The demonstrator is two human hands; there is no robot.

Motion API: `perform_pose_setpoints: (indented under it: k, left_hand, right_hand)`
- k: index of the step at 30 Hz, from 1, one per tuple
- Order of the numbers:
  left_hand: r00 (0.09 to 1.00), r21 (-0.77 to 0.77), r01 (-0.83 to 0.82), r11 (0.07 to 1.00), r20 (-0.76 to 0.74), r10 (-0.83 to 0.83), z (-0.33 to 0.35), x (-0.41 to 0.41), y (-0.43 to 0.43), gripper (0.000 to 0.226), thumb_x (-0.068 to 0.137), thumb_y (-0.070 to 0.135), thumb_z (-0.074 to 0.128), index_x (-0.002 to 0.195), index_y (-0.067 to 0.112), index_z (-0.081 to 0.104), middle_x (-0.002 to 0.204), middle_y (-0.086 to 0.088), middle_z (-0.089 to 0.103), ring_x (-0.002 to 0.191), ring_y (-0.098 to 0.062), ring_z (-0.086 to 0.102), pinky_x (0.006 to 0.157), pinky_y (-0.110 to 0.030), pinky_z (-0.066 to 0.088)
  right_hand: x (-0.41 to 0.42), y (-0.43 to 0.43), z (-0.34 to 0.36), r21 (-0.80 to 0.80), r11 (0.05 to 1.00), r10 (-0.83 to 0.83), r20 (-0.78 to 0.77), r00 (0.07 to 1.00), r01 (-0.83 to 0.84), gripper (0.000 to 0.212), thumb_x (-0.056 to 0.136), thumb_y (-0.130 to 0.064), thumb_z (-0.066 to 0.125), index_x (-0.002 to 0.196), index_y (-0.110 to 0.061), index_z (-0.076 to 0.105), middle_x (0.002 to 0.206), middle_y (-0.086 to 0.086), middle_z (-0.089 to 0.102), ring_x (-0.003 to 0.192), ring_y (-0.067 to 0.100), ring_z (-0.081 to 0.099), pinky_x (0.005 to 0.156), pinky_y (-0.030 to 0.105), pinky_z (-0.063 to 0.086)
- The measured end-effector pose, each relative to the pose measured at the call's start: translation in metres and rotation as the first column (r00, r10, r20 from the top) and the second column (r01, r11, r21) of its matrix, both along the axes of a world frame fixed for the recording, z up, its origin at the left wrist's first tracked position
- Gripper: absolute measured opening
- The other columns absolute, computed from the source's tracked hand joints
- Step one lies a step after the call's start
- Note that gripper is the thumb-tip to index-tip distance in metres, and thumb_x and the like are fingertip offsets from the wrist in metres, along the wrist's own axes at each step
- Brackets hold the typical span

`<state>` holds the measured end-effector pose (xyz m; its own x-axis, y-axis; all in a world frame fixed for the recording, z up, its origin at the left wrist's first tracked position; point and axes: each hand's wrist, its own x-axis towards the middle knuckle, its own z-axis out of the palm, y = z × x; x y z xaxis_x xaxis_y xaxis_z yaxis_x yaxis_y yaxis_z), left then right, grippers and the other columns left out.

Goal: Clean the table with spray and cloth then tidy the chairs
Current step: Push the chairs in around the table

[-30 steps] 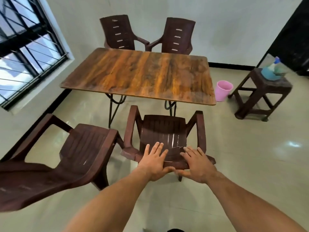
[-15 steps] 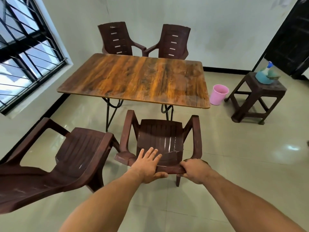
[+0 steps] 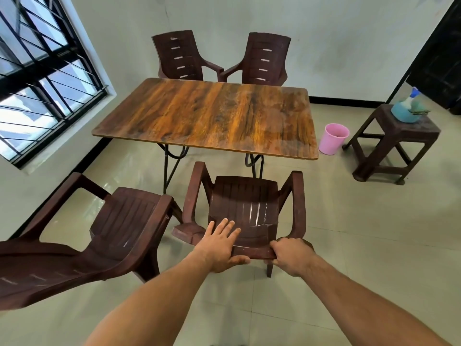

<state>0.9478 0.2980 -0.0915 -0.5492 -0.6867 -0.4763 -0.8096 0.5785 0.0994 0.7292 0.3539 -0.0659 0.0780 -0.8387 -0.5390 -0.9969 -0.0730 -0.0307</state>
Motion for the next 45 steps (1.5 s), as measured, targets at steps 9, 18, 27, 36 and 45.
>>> perform_pose_setpoints:
  k: [9,18,27,36,45]
  left_hand:
    - [1.000,0.012,-0.001,1.000,-0.006,0.001,-0.001,-0.002,-0.001,0.104,0.083,0.088,0.022,0.161,0.023,0.001,0.170,-0.005,-0.009,0.154,-0.026,-0.017,0.124,-0.055,-0.009]
    - [0.998,-0.008,-0.037,0.999,-0.042,0.037,-0.001,-0.011,0.011,0.101,0.084,0.087,0.014,0.161,0.023,0.004,0.170,-0.005,-0.004,0.156,-0.025,-0.011,0.125,-0.055,-0.006]
    - [0.988,-0.147,-0.119,0.982,-0.111,0.103,-0.001,0.046,0.002,0.078,0.098,0.071,0.013,0.161,0.025,0.008,0.170,-0.003,0.001,0.156,-0.023,-0.008,0.125,-0.056,-0.004]
    - [0.977,-0.226,-0.156,0.962,-0.181,0.115,-0.003,0.224,-0.029,0.076,0.100,0.068,0.012,0.161,0.022,0.007,0.170,-0.004,-0.004,0.156,-0.022,-0.012,0.125,-0.055,-0.004]
    - [0.936,-0.150,-0.353,0.924,-0.064,0.347,-0.008,0.544,-0.011,0.073,0.102,0.062,0.020,0.161,0.019,0.015,0.170,-0.007,0.008,0.156,-0.024,-0.003,0.124,-0.054,-0.003]
  right_hand:
    - [0.000,0.001,-0.004,0.019,0.999,-0.033,-0.002,0.999,0.033,0.042,0.098,-0.058,0.047,0.116,-0.022,0.060,0.113,0.003,0.067,0.102,0.027,0.064,0.097,0.044,0.048]
    - [-0.016,0.013,-0.014,-0.064,0.998,-0.024,0.035,0.999,0.026,0.095,0.086,-0.082,0.035,0.160,-0.027,0.010,0.167,0.006,0.014,0.155,0.026,0.008,0.125,0.054,0.006]
    - [0.053,0.003,-0.019,-0.394,0.916,-0.037,0.099,0.994,0.073,0.081,0.092,-0.073,0.002,0.160,-0.029,-0.001,0.168,0.003,-0.010,0.154,0.021,-0.015,0.125,0.050,-0.002]
    - [0.249,-0.035,-0.023,-0.464,0.886,0.035,0.088,0.995,0.010,0.085,0.092,-0.074,-0.005,0.160,-0.026,0.009,0.169,0.008,-0.003,0.155,0.025,-0.009,0.124,0.053,-0.001]
    - [0.557,-0.019,-0.041,-0.329,0.932,-0.029,0.347,0.938,0.150,0.087,0.090,-0.077,0.013,0.160,-0.026,0.018,0.169,0.003,0.006,0.155,0.020,0.000,0.125,0.046,0.005]
